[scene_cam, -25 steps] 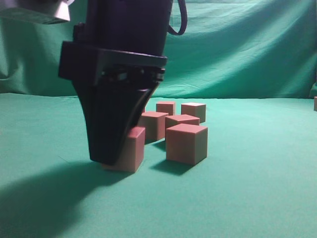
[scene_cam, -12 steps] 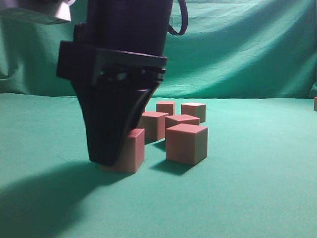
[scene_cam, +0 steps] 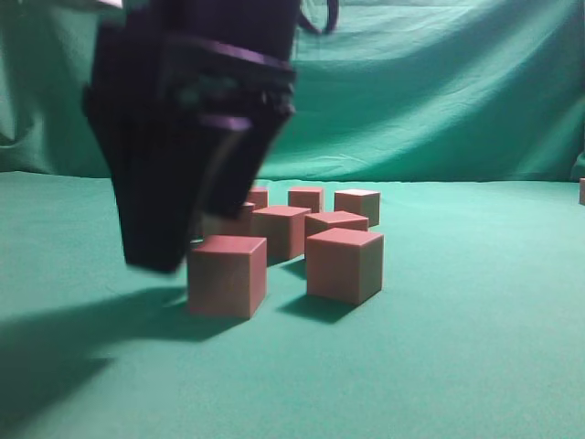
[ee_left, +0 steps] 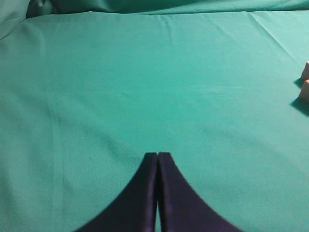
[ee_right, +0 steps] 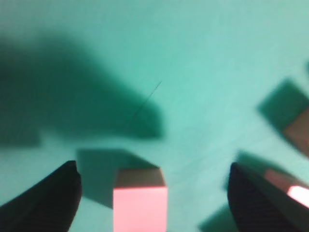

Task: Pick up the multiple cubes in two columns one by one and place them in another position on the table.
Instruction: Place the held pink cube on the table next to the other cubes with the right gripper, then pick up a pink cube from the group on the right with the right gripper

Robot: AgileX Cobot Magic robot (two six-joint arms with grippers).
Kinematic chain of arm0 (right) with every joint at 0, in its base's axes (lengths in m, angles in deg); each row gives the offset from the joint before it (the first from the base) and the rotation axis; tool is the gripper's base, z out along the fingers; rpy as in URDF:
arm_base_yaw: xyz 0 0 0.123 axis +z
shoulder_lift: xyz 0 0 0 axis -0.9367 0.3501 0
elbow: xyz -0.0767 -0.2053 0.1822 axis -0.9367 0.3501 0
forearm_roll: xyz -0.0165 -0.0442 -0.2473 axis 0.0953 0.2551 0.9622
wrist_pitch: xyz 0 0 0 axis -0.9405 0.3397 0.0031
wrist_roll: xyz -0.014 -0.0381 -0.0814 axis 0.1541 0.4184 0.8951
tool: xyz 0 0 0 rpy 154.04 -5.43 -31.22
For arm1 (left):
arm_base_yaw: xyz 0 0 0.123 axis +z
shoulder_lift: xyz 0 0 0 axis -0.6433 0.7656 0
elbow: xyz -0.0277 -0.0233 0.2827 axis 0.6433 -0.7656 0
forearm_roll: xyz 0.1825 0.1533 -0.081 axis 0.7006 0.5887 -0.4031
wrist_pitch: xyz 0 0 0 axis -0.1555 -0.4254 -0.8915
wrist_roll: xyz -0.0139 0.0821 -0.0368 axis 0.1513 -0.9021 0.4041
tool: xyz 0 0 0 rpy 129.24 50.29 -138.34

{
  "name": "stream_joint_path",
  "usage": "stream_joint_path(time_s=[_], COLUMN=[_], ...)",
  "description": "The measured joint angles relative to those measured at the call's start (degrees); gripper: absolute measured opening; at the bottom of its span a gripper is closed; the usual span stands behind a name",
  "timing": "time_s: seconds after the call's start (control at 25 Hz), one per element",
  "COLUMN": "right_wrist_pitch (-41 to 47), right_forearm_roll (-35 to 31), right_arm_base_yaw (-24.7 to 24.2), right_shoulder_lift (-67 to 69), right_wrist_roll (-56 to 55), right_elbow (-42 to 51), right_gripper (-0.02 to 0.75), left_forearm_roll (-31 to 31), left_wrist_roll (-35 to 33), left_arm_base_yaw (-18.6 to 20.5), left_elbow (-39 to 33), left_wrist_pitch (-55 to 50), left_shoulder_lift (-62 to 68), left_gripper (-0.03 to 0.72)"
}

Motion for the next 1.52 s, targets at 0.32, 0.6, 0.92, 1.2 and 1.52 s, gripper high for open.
stream_joint_path(time_s=[0.32,0.6,0.92,1.2,1.52], right_wrist_pitch=[12.17,23.76,24.36,20.75,12.76], right_forearm_roll=[1.4,16.32,18.84,9.26,6.86], right_arm_base_yaw=[0.0,-1.07,-25.31,-50.18,-57.92], right_shoulder_lift=[-4.41,-11.05,-17.06,-12.36,0.88], right_wrist_roll=[-6.66,-17.2,-25.45,-30.1,-30.31], right_elbow=[-16.79,-25.37,-25.26,-24.17,-23.83], right_gripper=[0.582,0.538,0.538,0.538,0.538], left_forearm_roll=[0.0,0.0,0.0,0.0,0.0], left_wrist_roll=[0.0,0.0,0.0,0.0,0.0], left_arm_base_yaw=[0.0,0.0,0.0,0.0,0.0], left_elbow=[0.0,0.0,0.0,0.0,0.0], left_wrist_pitch=[0.0,0.0,0.0,0.0,0.0], left_shoulder_lift=[0.0,0.0,0.0,0.0,0.0], left_gripper=[0.0,0.0,0.0,0.0,0.0])
